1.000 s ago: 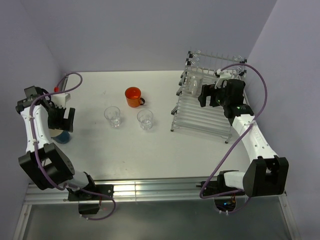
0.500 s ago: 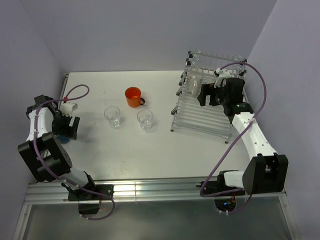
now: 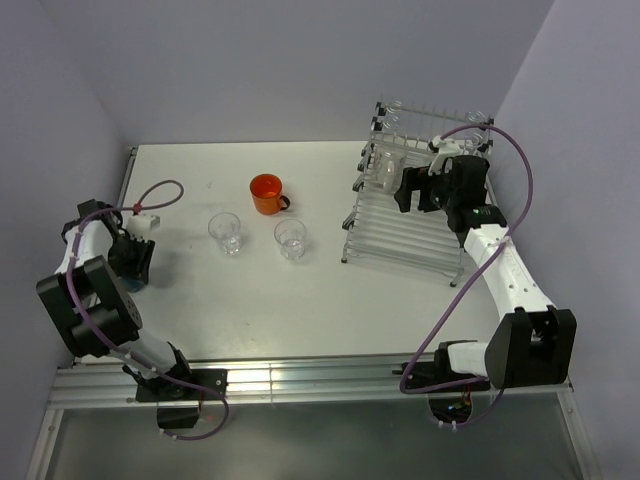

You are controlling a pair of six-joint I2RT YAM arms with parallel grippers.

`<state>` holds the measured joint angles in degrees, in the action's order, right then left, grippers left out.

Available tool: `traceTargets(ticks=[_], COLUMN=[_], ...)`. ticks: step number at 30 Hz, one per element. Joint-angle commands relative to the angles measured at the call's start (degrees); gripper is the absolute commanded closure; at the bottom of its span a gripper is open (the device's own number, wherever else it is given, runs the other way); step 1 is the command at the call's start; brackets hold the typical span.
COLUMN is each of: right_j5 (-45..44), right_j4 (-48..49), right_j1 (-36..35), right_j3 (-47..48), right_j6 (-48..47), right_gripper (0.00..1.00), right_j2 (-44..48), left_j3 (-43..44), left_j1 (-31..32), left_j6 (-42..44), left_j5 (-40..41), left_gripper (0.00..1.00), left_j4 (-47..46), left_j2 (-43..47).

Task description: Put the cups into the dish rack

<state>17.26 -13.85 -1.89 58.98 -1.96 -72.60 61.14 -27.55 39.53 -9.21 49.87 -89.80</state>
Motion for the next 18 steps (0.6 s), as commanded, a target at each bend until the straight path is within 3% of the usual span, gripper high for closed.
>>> traceTargets(ticks=[1, 5, 8, 13, 18], right_j5=[1.1, 1.6, 2.6, 5.3, 7.3], right_j4=[0.7, 0.8, 0.6, 1.8, 1.7], right_j1=[-0.4, -0.3, -0.3, -0.3, -0.3], right_j3=[2.7, 3.2, 4.9, 6.7, 11.0], right_j6=[1.1, 1.8, 3.5, 6.1, 7.1], right_gripper=[0.00, 0.00, 0.00, 0.00, 0.00], right_j2=[0.2, 1.1, 1.9, 3.8, 4.7], left_j3=[-1.6, -2.3, -2.0, -3.1, -6.7], left_j1=[1.1, 2.8, 6.1, 15.7, 33.5], left_j6=[0.9, 0.5, -0.6, 0.0, 8.5], left_j5=[0.1, 1.5, 3.0, 11.7, 30.0], left_gripper=[0.62, 0.87, 1.00, 1.00, 1.00], left_j4=[-0.9, -2.1, -3.0, -9.7, -18.0], left_j2=[1.3, 2.9, 4.9, 12.4, 20.9])
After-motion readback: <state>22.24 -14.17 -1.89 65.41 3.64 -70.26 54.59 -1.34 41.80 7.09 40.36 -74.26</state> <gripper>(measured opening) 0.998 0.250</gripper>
